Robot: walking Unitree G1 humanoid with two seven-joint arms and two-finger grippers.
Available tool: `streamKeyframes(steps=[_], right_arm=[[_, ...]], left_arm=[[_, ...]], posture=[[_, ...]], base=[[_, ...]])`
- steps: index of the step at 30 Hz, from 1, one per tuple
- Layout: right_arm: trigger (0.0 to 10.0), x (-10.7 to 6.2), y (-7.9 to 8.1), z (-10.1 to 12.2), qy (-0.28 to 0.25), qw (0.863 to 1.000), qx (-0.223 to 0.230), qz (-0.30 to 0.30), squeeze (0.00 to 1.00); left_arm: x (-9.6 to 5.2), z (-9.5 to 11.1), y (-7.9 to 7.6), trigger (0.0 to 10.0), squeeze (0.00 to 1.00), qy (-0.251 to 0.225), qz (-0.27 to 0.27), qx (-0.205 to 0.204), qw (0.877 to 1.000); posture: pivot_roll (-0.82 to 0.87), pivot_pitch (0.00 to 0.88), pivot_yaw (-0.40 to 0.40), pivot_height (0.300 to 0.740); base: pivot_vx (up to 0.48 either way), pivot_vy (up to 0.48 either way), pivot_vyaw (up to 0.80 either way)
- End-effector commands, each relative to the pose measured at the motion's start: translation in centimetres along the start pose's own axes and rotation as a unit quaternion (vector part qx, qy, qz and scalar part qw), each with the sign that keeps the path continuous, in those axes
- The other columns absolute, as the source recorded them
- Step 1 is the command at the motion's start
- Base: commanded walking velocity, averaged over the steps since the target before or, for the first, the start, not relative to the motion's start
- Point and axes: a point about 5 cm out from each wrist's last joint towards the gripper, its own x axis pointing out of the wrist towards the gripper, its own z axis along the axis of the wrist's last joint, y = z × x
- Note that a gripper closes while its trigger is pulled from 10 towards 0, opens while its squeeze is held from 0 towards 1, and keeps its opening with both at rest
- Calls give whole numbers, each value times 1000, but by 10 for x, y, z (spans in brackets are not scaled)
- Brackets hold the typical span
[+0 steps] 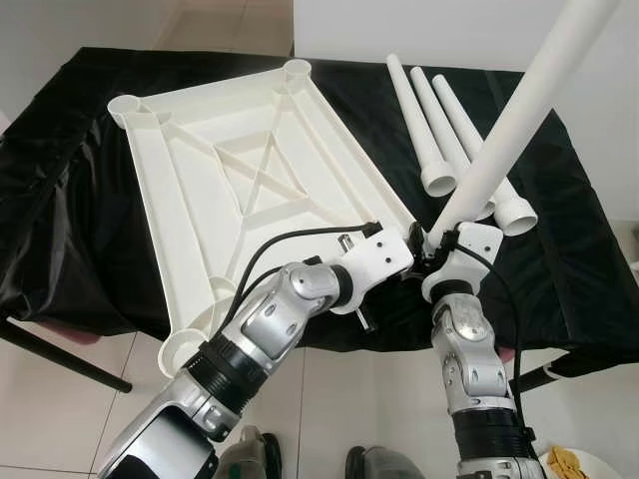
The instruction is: Building children table
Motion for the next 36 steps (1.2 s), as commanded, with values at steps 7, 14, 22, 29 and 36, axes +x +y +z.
streamKeyframes(steps=[7,14,22,29,36], right_arm=[[10000,3,-9,10,-10,997,-5,75,1000],[10000,12,-31,14,-10,987,-31,154,1000],[10000,12,-39,5,12,965,-43,259,0],[10000,14,-41,-9,35,944,-52,323,0],[10000,20,-48,-8,32,938,-58,341,0]], left_arm=[[3,-8,-7,10000,0,18,-35,-11,999],[4,-7,-5,10000,0,17,-33,-5,999],[4,-5,-3,10000,0,14,-30,-6,999],[5,-3,-5,10000,0,10,-32,-6,999],[5,-3,-5,10000,0,10,-32,-6,999]], posture=[[-44,109,18,740],[-41,108,10,740],[-44,107,10,740],[-35,98,16,740],[-34,89,17,740]], base=[[0,0,0],[0,0,0],[0,0,0],[0,0,0],[0,0,0]])
